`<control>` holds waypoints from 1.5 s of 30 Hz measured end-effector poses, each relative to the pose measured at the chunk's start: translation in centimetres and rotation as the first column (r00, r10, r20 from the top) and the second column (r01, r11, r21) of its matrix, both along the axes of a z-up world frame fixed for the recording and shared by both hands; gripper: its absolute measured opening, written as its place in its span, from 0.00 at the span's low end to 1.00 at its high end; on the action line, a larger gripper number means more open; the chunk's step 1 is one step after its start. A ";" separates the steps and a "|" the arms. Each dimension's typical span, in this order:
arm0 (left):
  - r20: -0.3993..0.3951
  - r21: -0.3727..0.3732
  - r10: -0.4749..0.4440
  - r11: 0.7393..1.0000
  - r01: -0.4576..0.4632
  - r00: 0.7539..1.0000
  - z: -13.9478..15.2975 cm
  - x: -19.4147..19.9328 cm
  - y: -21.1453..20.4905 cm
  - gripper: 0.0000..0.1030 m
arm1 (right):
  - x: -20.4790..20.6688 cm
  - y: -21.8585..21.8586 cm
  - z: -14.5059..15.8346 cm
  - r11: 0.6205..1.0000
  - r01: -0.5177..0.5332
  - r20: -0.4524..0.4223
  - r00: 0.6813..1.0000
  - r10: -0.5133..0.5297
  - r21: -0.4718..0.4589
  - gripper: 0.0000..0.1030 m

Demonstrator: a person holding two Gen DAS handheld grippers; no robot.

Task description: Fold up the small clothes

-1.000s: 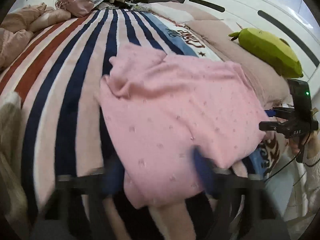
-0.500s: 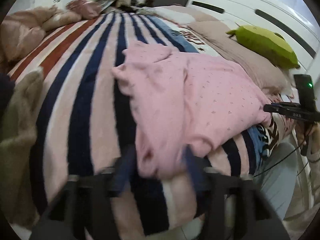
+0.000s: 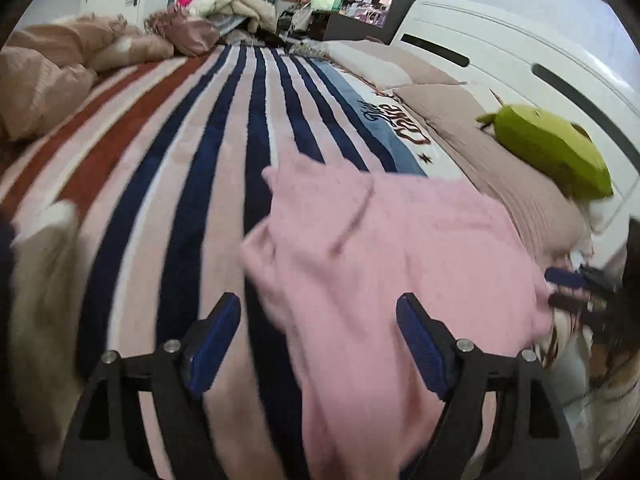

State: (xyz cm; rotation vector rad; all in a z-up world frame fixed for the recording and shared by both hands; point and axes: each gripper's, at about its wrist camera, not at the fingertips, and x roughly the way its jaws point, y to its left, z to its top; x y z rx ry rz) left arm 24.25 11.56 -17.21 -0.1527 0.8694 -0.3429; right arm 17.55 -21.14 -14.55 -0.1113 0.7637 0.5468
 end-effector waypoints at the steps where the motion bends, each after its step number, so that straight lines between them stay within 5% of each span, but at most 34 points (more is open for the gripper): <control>1: -0.003 0.009 -0.002 1.000 0.002 1.000 -0.2 1.6 -0.3 0.75 | 1.3 0.0 -0.1 1.000 0.003 0.000 1.000 -0.003 -0.012 0.42; 7: -0.042 0.044 -0.007 0.999 0.009 0.999 -1.9 8.2 -1.3 0.68 | 8.7 0.1 -1.1 0.999 0.037 -0.062 0.997 -0.038 -0.020 0.44; 13: -0.067 -0.018 -0.019 1.000 0.018 0.998 -3.0 10.9 -1.5 0.31 | 14.3 0.0 -2.6 0.994 0.104 -0.112 0.988 -0.107 -0.036 0.46; 15: -0.054 -0.004 -0.012 1.000 0.012 0.998 -3.0 11.1 -1.5 0.02 | 15.3 -0.3 -3.1 0.992 0.126 -0.131 0.983 -0.127 -0.019 0.46; 19: -0.011 0.015 0.063 0.998 -0.063 0.998 -2.6 11.0 0.0 0.02 | 15.9 -0.9 -3.6 0.990 0.141 -0.150 0.979 -0.137 0.014 0.46; 24: 0.004 0.151 0.208 0.967 -0.206 0.978 -3.0 11.3 1.6 0.01 | 16.0 -1.3 -3.9 0.987 0.158 -0.162 0.975 -0.153 0.014 0.46; 27: -0.039 0.080 0.193 0.979 -0.190 0.980 -2.9 10.8 2.7 0.02 | 15.7 -1.5 -3.8 0.984 0.177 -0.153 0.972 -0.177 -0.015 0.46; 28: -0.037 0.049 0.177 0.983 -0.176 0.983 -2.6 10.3 3.0 0.08 | 15.5 -1.6 -3.6 0.984 0.180 -0.150 0.972 -0.180 -0.016 0.46; 30: -0.029 -0.039 0.072 0.997 -0.073 0.997 -1.8 9.6 2.7 0.57 | 14.9 -2.0 -3.2 0.984 0.175 -0.156 0.973 -0.171 0.010 0.47; 31: -0.019 -0.078 0.026 0.997 -0.028 0.999 -1.6 9.3 2.2 0.64 | 14.7 -2.0 -3.1 0.984 0.175 -0.157 0.973 -0.171 0.015 0.49; 37: -0.058 -0.092 -0.022 0.996 0.016 0.998 -2.7 10.2 -0.2 0.64 | 13.7 -1.3 -3.0 0.988 0.153 -0.155 0.976 -0.150 0.008 0.50; 38: -0.067 -0.073 -0.006 0.997 0.001 0.998 -3.0 10.5 -0.6 0.57 | 13.6 -1.2 -3.1 0.989 0.147 -0.158 0.977 -0.144 0.009 0.50; 39: -0.071 -0.037 0.025 0.999 -0.028 0.997 -3.2 10.7 -0.7 0.34 | 13.5 -1.1 -3.1 0.990 0.142 -0.156 0.978 -0.140 0.005 0.50; 40: -0.077 -0.002 0.068 0.998 -0.068 0.995 -3.4 11.0 -0.6 0.25 | 13.5 -1.1 -3.1 0.990 0.142 -0.152 0.978 -0.140 0.001 0.50; 42: -0.084 -0.022 0.164 0.986 -0.166 0.983 -3.5 11.3 0.8 0.23 | 13.6 -1.2 -3.1 0.990 0.144 -0.148 0.978 -0.144 -0.006 0.50; 45: -0.073 0.052 0.247 0.968 -0.244 0.966 -3.6 11.5 2.0 0.28 | 13.7 -1.6 -3.3 0.987 0.157 -0.150 0.976 -0.157 -0.011 0.50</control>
